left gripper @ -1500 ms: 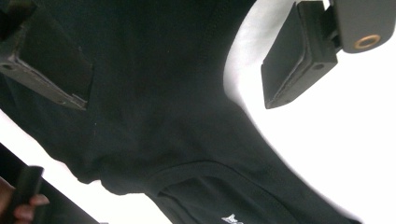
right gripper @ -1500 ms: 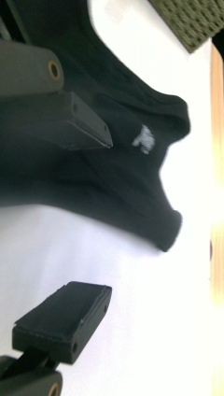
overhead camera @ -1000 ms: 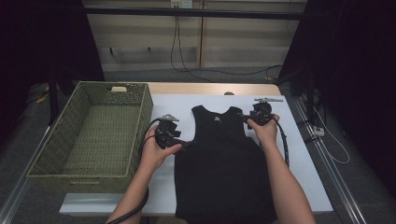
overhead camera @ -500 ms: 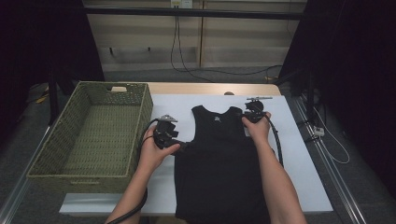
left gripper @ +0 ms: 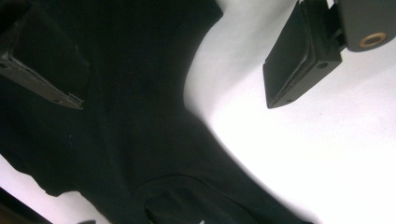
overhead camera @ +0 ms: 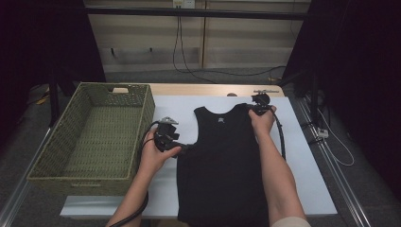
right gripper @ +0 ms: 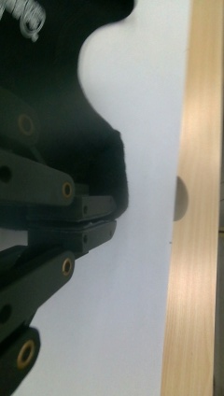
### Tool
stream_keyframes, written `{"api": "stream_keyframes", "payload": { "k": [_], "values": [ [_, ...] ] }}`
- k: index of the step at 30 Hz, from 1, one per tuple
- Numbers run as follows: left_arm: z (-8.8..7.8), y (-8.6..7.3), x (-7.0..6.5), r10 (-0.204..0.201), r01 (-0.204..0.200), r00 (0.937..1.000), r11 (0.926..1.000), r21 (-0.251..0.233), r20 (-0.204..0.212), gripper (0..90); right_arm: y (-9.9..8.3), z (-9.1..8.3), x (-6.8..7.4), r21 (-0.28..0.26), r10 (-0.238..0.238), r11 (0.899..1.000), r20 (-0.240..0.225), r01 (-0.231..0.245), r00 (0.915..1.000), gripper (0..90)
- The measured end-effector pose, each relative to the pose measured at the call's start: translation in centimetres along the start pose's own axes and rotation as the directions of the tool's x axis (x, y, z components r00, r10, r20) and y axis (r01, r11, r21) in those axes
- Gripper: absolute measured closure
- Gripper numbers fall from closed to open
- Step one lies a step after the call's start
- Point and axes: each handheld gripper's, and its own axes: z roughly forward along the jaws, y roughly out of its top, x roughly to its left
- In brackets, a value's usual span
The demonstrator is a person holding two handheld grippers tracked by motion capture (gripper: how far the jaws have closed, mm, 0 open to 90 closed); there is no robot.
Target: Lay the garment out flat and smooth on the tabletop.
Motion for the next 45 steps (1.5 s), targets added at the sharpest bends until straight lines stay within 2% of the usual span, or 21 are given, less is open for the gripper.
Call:
{"api": "stream_keyframes", "payload": {
  "k": [1, 3, 4, 6, 9, 14, 17, 21, 25, 28, 29, 32, 34, 36, 39, 42, 45],
  "values": [
    [0.0, 0.0, 0.0, -0.002, 0.002, 1.0000, 1.0000, -0.003, -0.001, 7.8, 0.0, 0.1, -0.1, 0.003, 0.013, 1.000, -0.021, -0.013, 0.9997, 81.2],
    [0.0, 0.0, 0.1, -0.002, 0.002, 1.0000, 1.0000, -0.004, -0.004, 7.7, -0.1, 0.3, 0.2, 0.018, -0.010, 1.000, -0.001, 0.010, 0.9999, 60.5],
    [0.0, 0.0, 0.0, -0.005, 0.005, 1.0000, 1.0000, -0.006, -0.005, 7.7, -0.3, 0.3, 0.5, 0.037, -0.021, 0.999, 0.004, 0.021, 0.9998, 53.9],
    [-0.1, 0.0, 0.0, -0.006, 0.006, 1.0000, 1.0000, -0.007, -0.007, 7.7, -0.5, 0.3, 0.8, 0.051, -0.016, 0.999, -0.017, 0.016, 0.9997, 43.6],
    [-0.1, 0.0, -0.1, -0.005, 0.005, 1.0000, 1.0000, -0.008, -0.007, 7.7, -0.7, 0.0, 1.1, 0.063, -0.009, 0.998, -0.035, 0.011, 0.9993, 36.5],
    [-0.3, 0.0, -0.1, -0.004, 0.004, 1.0000, 1.0000, -0.005, -0.005, 7.7, -0.5, -1.0, 1.1, 0.049, -0.001, 0.999, -0.053, 0.004, 0.9986, 31.2],
    [-0.5, -0.1, 0.0, -0.011, 0.011, 0.9999, 0.9998, -0.015, -0.010, 7.7, -0.2, -1.2, 0.9, 0.030, 0.012, 0.999, -0.062, -0.010, 0.9980, 31.0],
    [-0.5, -0.1, 0.0, -0.012, 0.012, 0.9999, 0.9999, -0.012, -0.008, 7.6, 0.0, -1.0, 0.7, 0.009, 0.000, 1.000, -0.047, 0.001, 0.9989, 32.1],
    [-0.4, 0.0, -0.1, -0.009, 0.009, 0.9999, 0.9999, -0.010, -0.008, 7.7, 0.2, -0.4, 0.7, 0.009, -0.002, 1.000, -0.033, 0.002, 0.9994, 40.2],
    [-0.3, 0.0, -0.1, -0.005, 0.005, 1.0000, 1.0000, -0.008, -0.005, 7.7, 0.0, 0.3, 0.8, 0.012, 0.019, 1.000, -0.019, -0.018, 0.9996, 42.5],
    [-0.3, 0.1, -0.1, -0.005, 0.005, 1.0000, 1.0000, -0.006, -0.003, 7.7, -0.2, 0.5, 0.8, 0.017, 0.021, 1.000, -0.027, -0.021, 0.9994, 43.6],
    [-0.2, 0.1, -0.1, -0.008, 0.008, 0.9999, 0.9999, -0.011, -0.007, 7.7, -0.4, 0.9, 1.1, 0.016, 0.004, 1.000, -0.008, -0.004, 1.0000, 44.8],
    [-0.3, 0.1, -0.1, -0.007, 0.007, 0.9999, 0.9999, -0.011, -0.007, 7.7, -0.4, 1.0, 1.7, 0.016, -0.018, 1.000, -0.026, 0.018, 0.9995, 43.7],
    [-0.3, 0.2, -0.1, -0.003, 0.003, 1.0000, 1.0000, -0.008, -0.007, 7.7, -0.2, 0.9, 2.4, 0.033, -0.021, 0.999, -0.057, 0.022, 0.9982, 39.1],
    [-0.3, 0.2, -0.1, -0.006, 0.006, 1.0000, 0.9999, -0.011, -0.007, 7.7, -0.1, 0.5, 3.7, 0.042, -0.056, 0.997, -0.093, 0.060, 0.9942, 40.3],
    [-0.3, 0.0, -0.1, -0.009, 0.009, 0.9999, 0.9999, -0.009, -0.007, 7.7, -0.2, 0.2, 5.1, 0.055, -0.080, 0.995, -0.138, 0.089, 0.9872, 43.2],
    [-0.4, -0.1, -0.1, -0.008, 0.008, 0.9999, 0.9999, -0.006, -0.008, 7.7, -0.4, 0.1, 6.6, 0.065, -0.099, 0.991, -0.196, 0.114, 0.9756, 49.3]
  ]
}}
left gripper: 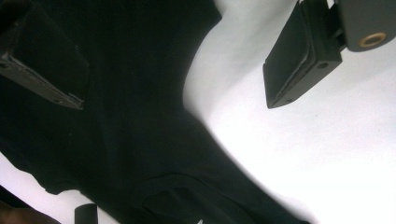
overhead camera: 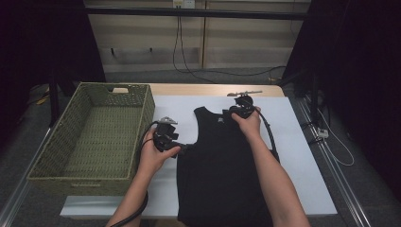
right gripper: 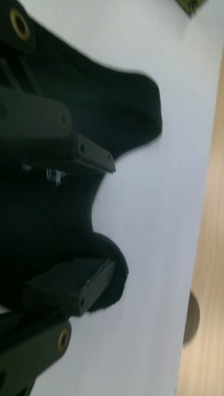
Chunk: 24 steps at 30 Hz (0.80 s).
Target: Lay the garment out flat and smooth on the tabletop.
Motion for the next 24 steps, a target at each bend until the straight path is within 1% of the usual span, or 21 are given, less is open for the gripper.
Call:
{"api": "stream_keyframes", "payload": {
  "k": [2, 4, 6, 9, 11, 13, 15, 16, 17, 18, 19, 20, 21, 23, 24],
  "values": [
    [0.0, 0.0, -0.1, 0.001, -0.001, 1.0000, 1.0000, -0.004, -0.001, 7.7, -0.1, 0.4, 0.9, 0.012, -0.006, 1.000, -0.032, 0.006, 0.9995, 53.7],
    [-0.1, 0.0, -0.2, 0.006, -0.006, 1.0000, 1.0000, -0.003, 0.002, 7.7, -0.1, 0.8, 1.8, 0.023, -0.011, 1.000, -0.052, 0.012, 0.9986, 55.4],
    [-0.1, 0.1, -0.2, 0.005, -0.005, 1.0000, 1.0000, -0.008, 0.002, 7.7, -0.1, 1.2, 2.6, 0.026, -0.010, 1.000, -0.077, 0.012, 0.9970, 57.4],
    [-0.1, 0.0, -0.2, 0.005, -0.005, 1.0000, 0.9999, -0.010, -0.001, 7.8, -0.1, 1.6, 3.9, 0.025, -0.023, 0.999, -0.105, 0.026, 0.9942, 60.6],
    [-0.1, 0.0, -0.2, 0.003, -0.003, 1.0000, 1.0000, -0.009, 0.001, 7.8, 0.0, 2.0, 4.7, 0.027, -0.039, 0.999, -0.118, 0.043, 0.9923, 61.1],
    [-0.2, 0.0, -0.2, 0.003, -0.003, 1.0000, 1.0000, -0.005, 0.003, 7.8, 0.0, 2.5, 5.2, 0.048, -0.056, 0.997, -0.118, 0.062, 0.9914, 62.7],
    [-0.2, 0.0, -0.2, 0.008, -0.008, 1.0000, 1.0000, -0.004, 0.004, 7.8, -0.1, 3.0, 5.5, 0.063, -0.074, 0.995, -0.100, 0.081, 0.9922, 64.4],
    [-0.2, 0.0, -0.3, 0.005, -0.005, 1.0000, 0.9999, -0.011, 0.002, 7.8, -0.1, 3.3, 5.6, 0.067, -0.074, 0.994, -0.097, 0.081, 0.9925, 66.6],
    [-0.2, 0.0, -0.4, 0.005, -0.005, 0.9999, 0.9999, -0.014, -0.010, 7.8, -0.1, 3.5, 5.6, 0.068, -0.075, 0.994, -0.096, 0.082, 0.9925, 69.3],
    [-0.3, 0.0, -0.4, 0.008, -0.008, 1.0000, 0.9999, -0.010, 0.000, 7.9, 0.0, 3.7, 5.6, 0.068, -0.079, 0.994, -0.096, 0.086, 0.9923, 74.4],
    [-0.3, 0.0, -0.4, 0.005, -0.005, 1.0000, 0.9999, -0.011, 0.001, 7.9, 0.0, 3.7, 5.6, 0.060, -0.083, 0.994, -0.110, 0.090, 0.9905, 84.2],
    [-0.3, 0.0, -0.4, 0.007, -0.007, 1.0000, 0.9999, -0.009, 0.000, 7.9, 0.1, 3.8, 5.6, 0.055, -0.082, 0.994, -0.129, 0.090, 0.9882, 88.3],
    [-0.3, 0.0, -0.3, 0.007, -0.007, 1.0000, 0.9999, -0.010, 0.002, 7.9, 0.2, 3.9, 5.5, 0.055, -0.082, 0.994, -0.131, 0.090, 0.9880, 89.7],
    [-0.3, 0.0, -0.2, 0.003, -0.003, 1.0000, 1.0000, -0.006, 0.001, 8.0, 0.5, 4.0, 5.4, 0.055, -0.077, 0.995, -0.117, 0.084, 0.9902, 90.0],
    [-0.4, -0.1, -0.2, -0.001, 0.001, 1.0000, 1.0000, -0.010, -0.001, 8.0, 0.7, 4.0, 5.3, 0.051, -0.075, 0.995, -0.119, 0.081, 0.9901, 90.0]
  ]
}}
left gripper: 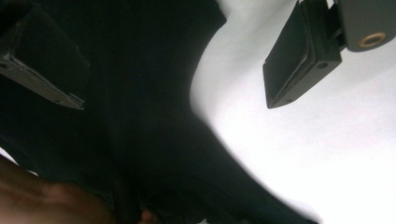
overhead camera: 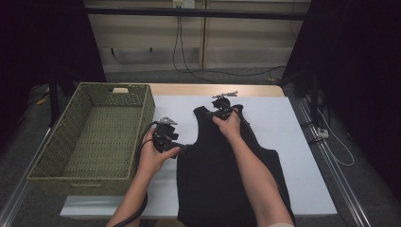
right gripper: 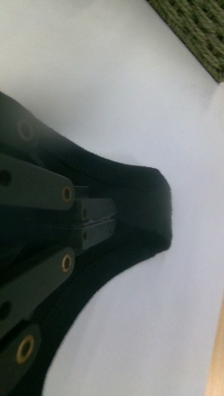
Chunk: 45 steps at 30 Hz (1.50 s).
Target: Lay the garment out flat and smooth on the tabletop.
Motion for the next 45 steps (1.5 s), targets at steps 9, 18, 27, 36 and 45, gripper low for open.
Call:
{"api": "stream_keyframes", "payload": {
  "k": [9, 18, 27, 36, 45],
  "values": [
    [0.1, -0.1, 0.2, -0.002, 0.002, 1.0000, 1.0000, 0.002, -0.010, 8.0, 1.1, 0.3, -1.3, -0.012, 0.046, 0.999, 0.061, -0.045, 0.9971, 59.2],
    [0.3, -0.2, 0.1, 0.002, -0.002, 1.0000, 0.9999, 0.012, -0.010, 7.9, 0.1, -3.2, -3.1, -0.032, 0.063, 0.998, 0.058, -0.061, 0.9963, 39.6],
    [0.2, -0.2, 0.1, 0.000, 0.000, 0.9998, 0.9999, 0.016, -0.020, 7.8, -1.9, -6.7, -5.9, -0.026, 0.090, 0.996, 0.109, -0.087, 0.9900, 28.3],
    [0.2, -0.3, 0.1, 0.005, -0.004, 0.9997, 0.9997, 0.024, -0.023, 7.8, -2.7, -8.1, -8.5, -0.063, 0.151, 0.988, 0.164, -0.143, 0.9748, 24.9],
    [0.0, -0.3, -0.1, 0.004, -0.004, 0.9998, 0.9999, 0.012, -0.019, 7.8, -2.9, -7.9, -9.4, -0.088, 0.167, 0.984, 0.203, -0.152, 0.9648, 25.5]
  ]
}}
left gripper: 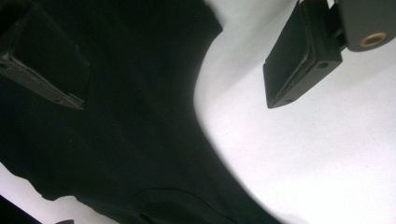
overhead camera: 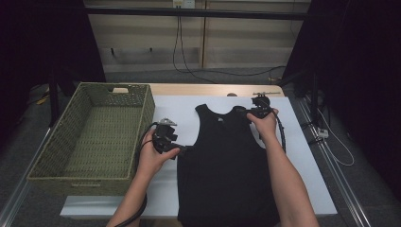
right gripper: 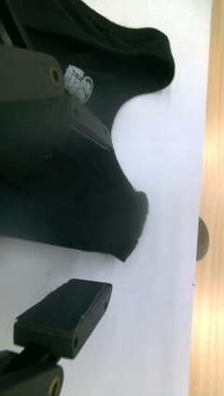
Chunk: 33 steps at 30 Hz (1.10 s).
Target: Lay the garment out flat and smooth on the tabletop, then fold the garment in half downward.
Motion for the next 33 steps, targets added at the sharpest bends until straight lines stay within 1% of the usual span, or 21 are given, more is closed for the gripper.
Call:
{"api": "stream_keyframes", "payload": {
  "k": [4, 7, 9, 12, 13, 14, 16, 17, 18, 19, 21, 23, 25, 27, 28, 29, 30, 31, 33],
  "values": [
    [-0.1, -0.1, 0.1, -0.002, 0.002, 1.0000, 1.0000, 0.005, 0.000, 7.7, -0.1, 0.3, -0.4, -0.002, 0.013, 1.000, 0.013, -0.013, 0.9998, 25.5],
    [-0.1, 0.0, 0.1, 0.006, -0.006, 1.0000, 1.0000, 0.004, -0.001, 7.7, -0.1, 0.5, -0.6, -0.011, 0.027, 1.000, 0.025, -0.026, 0.9993, 28.0],
    [-0.2, 0.0, 0.1, -0.001, 0.001, 1.0000, 1.0000, 0.000, 0.001, 7.7, -0.1, 0.6, -0.7, -0.017, 0.034, 0.999, 0.027, -0.034, 0.9990, 28.9],
    [-0.2, 0.0, 0.0, 0.000, 0.000, 1.0000, 1.0000, 0.001, 0.001, 7.8, 0.0, 0.7, -0.9, -0.027, 0.034, 0.999, 0.043, -0.033, 0.9985, 29.3],
    [-0.1, -0.1, 0.0, 0.000, 0.000, 1.0000, 1.0000, -0.007, -0.010, 7.7, 0.0, 0.7, -1.0, -0.028, 0.037, 0.999, 0.042, -0.036, 0.9984, 29.9],
    [-0.1, -0.1, 0.1, 0.006, -0.006, 1.0000, 1.0000, 0.002, 0.000, 7.7, 0.0, 0.8, -1.0, -0.029, 0.036, 0.999, 0.045, -0.035, 0.9983, 29.9],
    [-0.1, -0.1, 0.1, 0.000, 0.000, 1.0000, 1.0000, 0.004, -0.001, 7.7, 0.0, 0.8, -1.0, -0.027, 0.038, 0.999, 0.041, -0.037, 0.9984, 30.1],
    [-0.1, -0.1, 0.2, 0.002, -0.002, 1.0000, 1.0000, 0.003, 0.002, 7.7, 0.0, 0.9, -1.0, -0.023, 0.039, 0.999, 0.052, -0.038, 0.9979, 30.0],
    [-0.2, -0.1, 0.1, 0.004, -0.004, 1.0000, 1.0000, 0.004, 0.003, 7.7, 0.1, 0.9, -1.1, -0.011, 0.045, 0.999, 0.053, -0.044, 0.9976, 30.0],
    [-0.1, -0.1, 0.1, 0.002, -0.002, 1.0000, 1.0000, 0.001, -0.001, 7.7, 0.2, 1.0, -1.1, 0.002, 0.057, 0.998, 0.042, -0.057, 0.9975, 30.0],
    [-0.2, -0.1, 0.0, -0.002, 0.002, 1.0000, 1.0000, -0.003, -0.002, 7.7, 0.4, 1.1, -1.0, -0.008, 0.055, 0.998, 0.054, -0.054, 0.9970, 31.0],
    [-0.1, 0.0, 0.0, 0.001, -0.001, 1.0000, 1.0000, -0.001, -0.001, 7.7, 0.7, 1.2, -0.8, -0.012, 0.060, 0.998, 0.047, -0.060, 0.9971, 34.2],
    [-0.1, 0.0, 0.0, -0.001, 0.001, 1.0000, 1.0000, -0.002, -0.001, 7.7, 0.8, 1.5, -0.5, -0.007, 0.051, 0.999, 0.067, -0.051, 0.9964, 36.1],
    [0.0, -0.1, 0.0, -0.003, 0.003, 1.0000, 1.0000, 0.000, -0.001, 7.7, 0.8, 1.7, -0.4, -0.014, 0.058, 0.998, 0.054, -0.057, 0.9969, 37.8],
    [0.0, -0.1, 0.1, -0.003, 0.003, 1.0000, 1.0000, 0.003, -0.003, 7.7, 0.9, 1.8, -0.4, -0.017, 0.062, 0.998, 0.066, -0.061, 0.9959, 38.8],
    [0.0, -0.1, 0.1, -0.001, 0.001, 1.0000, 1.0000, 0.004, -0.004, 7.7, 0.9, 1.9, -0.3, -0.023, 0.054, 0.998, 0.076, -0.052, 0.9957, 40.0],
    [0.0, -0.1, 0.0, 0.002, -0.002, 1.0000, 1.0000, 0.007, -0.004, 7.7, 0.9, 2.1, -0.3, -0.018, 0.051, 0.999, 0.079, -0.050, 0.9955, 39.4],
    [0.0, -0.1, 0.0, 0.000, 0.000, 1.0000, 1.0000, 0.004, -0.004, 7.7, 1.0, 2.3, -0.3, -0.009, 0.058, 0.998, 0.073, -0.057, 0.9957, 39.6],
    [0.1, -0.1, 0.0, 0.000, 0.000, 1.0000, 1.0000, 0.006, 0.000, 7.7, 0.9, 2.8, -0.2, 0.004, 0.061, 0.998, 0.080, -0.061, 0.9950, 40.1]
  ]
}}
